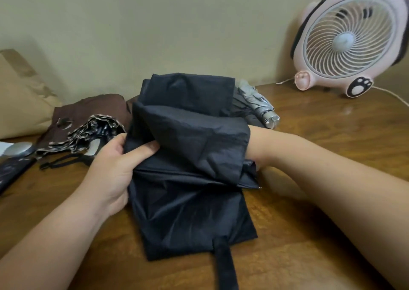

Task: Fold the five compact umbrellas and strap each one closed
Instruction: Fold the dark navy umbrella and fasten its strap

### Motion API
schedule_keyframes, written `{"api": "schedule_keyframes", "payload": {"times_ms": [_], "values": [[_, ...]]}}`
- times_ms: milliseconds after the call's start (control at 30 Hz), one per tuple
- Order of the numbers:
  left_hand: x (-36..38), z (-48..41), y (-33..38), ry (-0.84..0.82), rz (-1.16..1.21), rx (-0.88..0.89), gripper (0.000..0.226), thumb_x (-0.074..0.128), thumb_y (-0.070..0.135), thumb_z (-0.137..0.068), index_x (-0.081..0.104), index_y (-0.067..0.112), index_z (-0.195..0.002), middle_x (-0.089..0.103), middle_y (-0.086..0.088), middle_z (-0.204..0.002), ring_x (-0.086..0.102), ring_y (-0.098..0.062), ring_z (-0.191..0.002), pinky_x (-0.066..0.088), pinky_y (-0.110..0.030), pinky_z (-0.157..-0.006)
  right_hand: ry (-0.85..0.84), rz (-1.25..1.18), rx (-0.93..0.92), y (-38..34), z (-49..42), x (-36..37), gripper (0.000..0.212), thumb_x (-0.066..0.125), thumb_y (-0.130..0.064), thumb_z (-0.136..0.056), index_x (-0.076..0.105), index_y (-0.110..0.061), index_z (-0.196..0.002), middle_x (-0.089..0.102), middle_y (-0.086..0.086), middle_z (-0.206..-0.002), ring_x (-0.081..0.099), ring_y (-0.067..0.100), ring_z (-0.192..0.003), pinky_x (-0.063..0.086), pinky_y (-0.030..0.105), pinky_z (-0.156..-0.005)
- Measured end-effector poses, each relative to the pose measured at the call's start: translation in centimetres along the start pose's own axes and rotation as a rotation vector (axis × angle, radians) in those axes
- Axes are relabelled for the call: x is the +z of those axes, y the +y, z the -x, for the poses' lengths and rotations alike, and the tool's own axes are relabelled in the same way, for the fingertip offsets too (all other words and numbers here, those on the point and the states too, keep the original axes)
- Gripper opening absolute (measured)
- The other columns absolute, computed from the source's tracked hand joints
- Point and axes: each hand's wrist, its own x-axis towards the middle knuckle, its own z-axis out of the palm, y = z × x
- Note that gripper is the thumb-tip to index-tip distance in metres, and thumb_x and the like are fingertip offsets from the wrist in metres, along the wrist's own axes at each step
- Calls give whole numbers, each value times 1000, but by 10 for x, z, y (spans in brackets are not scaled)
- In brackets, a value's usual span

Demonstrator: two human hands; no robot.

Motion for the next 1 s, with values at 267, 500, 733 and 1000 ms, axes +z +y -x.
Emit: {"api": "schedule_keyframes", "payload": {"times_ms": [267, 500, 733, 1000], "values": [[1, -5, 1, 5, -66, 70, 34, 77, 10, -69, 58, 11, -96, 78, -1, -86, 76, -16, -86, 59, -24, -72, 74, 38, 298, 20, -2, 4, 43, 62, -6, -95, 52, -3, -137, 60, 16, -131, 58, 35, -124, 46, 37, -99], [-25, -15, 3, 14, -116, 35, 52, 88, 23, -59, 60, 12, -102, 77, -8, -91, 75, -22, -89, 56, -39, -86, -82, -113, 254, 7, -4, 0, 16, 58, 1, -82, 51, -13, -78, 53, 3, -80, 56, 23, -84, 42, 15, -65], [-28, -2, 23, 206, -1085, 406, 73, 90, 35, -71, 45, 20, -128, 56, -3, -123, 55, -23, -114, 43, -32, -98, 117, -183, 36, 16, -3, 13, 44, 71, -33, -89, 59, -22, -130, 65, 9, -131, 61, 32, -117, 48, 31, -88], [3, 8, 11, -451, -1339, 711, 80, 48, 8, -75, 45, 36, -150, 42, 12, -157, 32, -9, -149, 25, -46, -124, 91, -238, 86, 31, -6, 13, 53, 74, -56, -82, 63, -28, -126, 65, -7, -125, 61, 16, -114, 50, 34, -95]]}}
